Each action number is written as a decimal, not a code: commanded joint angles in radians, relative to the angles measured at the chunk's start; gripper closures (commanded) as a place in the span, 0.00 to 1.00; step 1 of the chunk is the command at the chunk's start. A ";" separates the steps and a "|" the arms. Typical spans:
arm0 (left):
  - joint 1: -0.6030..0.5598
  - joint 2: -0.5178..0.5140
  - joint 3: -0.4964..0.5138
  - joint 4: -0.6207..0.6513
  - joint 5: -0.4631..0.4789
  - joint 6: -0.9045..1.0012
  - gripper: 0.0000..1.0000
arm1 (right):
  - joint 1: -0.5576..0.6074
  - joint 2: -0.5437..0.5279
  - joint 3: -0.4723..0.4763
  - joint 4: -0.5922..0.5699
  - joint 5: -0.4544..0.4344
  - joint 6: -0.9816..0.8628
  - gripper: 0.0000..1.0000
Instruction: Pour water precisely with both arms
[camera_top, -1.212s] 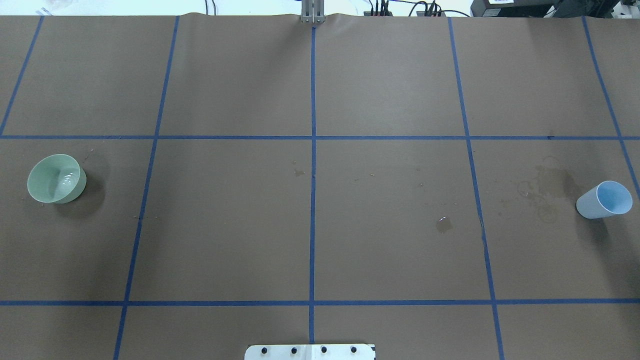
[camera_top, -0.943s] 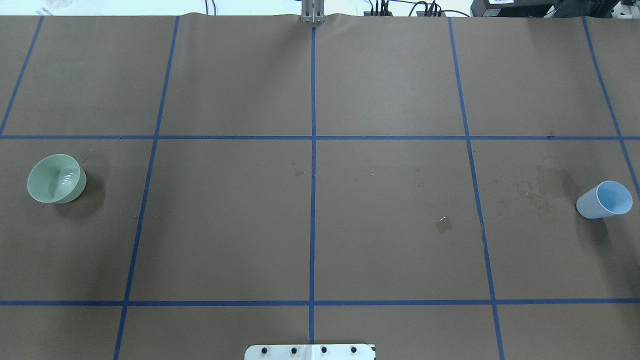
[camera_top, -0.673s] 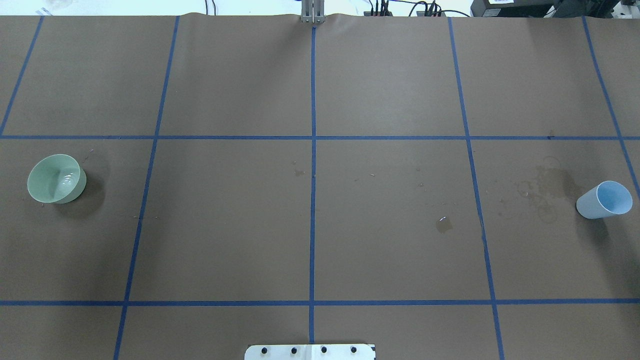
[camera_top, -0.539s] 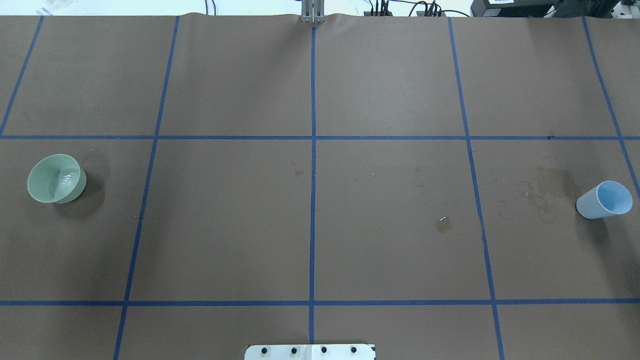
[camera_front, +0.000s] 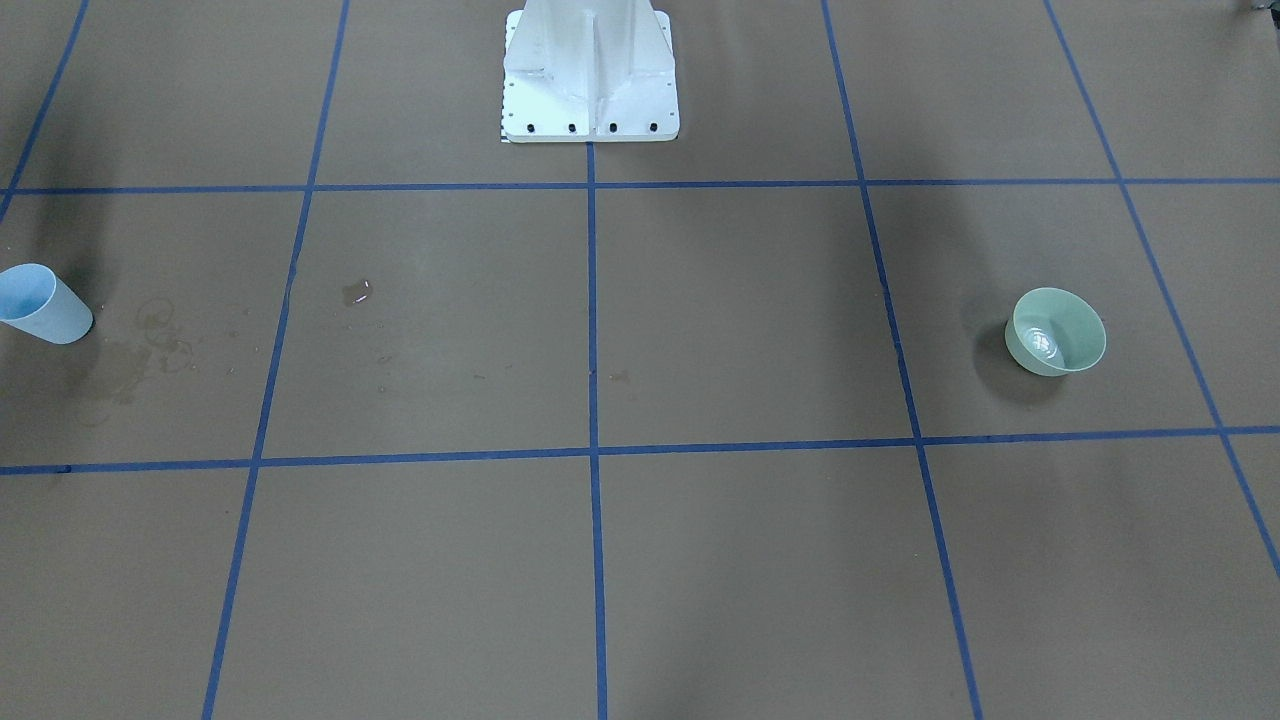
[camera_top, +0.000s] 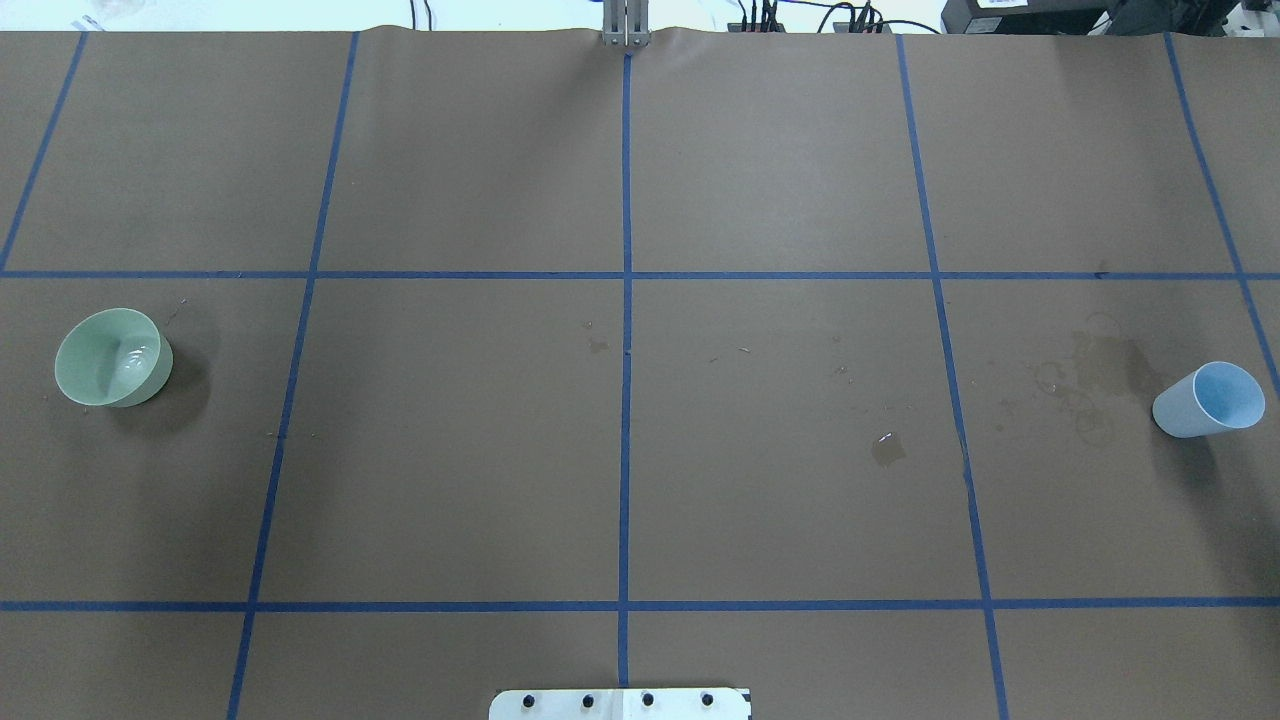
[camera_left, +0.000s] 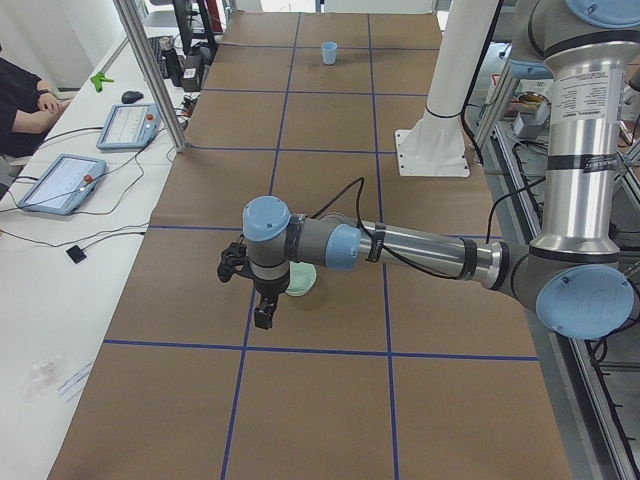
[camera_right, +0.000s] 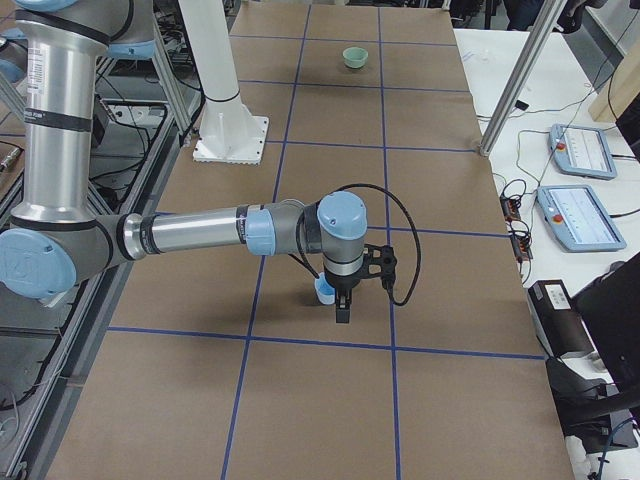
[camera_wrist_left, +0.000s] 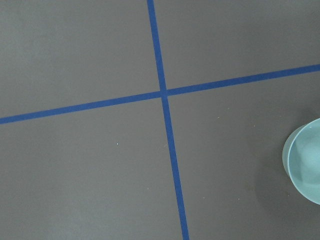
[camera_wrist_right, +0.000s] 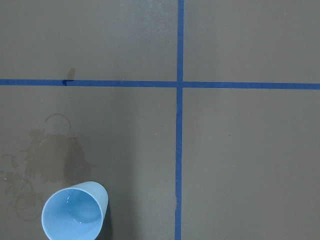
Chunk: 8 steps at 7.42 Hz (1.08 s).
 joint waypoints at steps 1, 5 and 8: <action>0.014 -0.041 0.027 -0.046 -0.025 -0.119 0.00 | 0.000 0.004 0.002 0.000 0.000 0.001 0.00; 0.251 -0.021 0.267 -0.647 -0.022 -0.734 0.01 | 0.000 0.004 -0.001 0.000 0.000 0.001 0.00; 0.314 -0.017 0.297 -0.728 -0.025 -0.800 0.01 | 0.000 0.004 0.000 0.000 0.000 0.001 0.00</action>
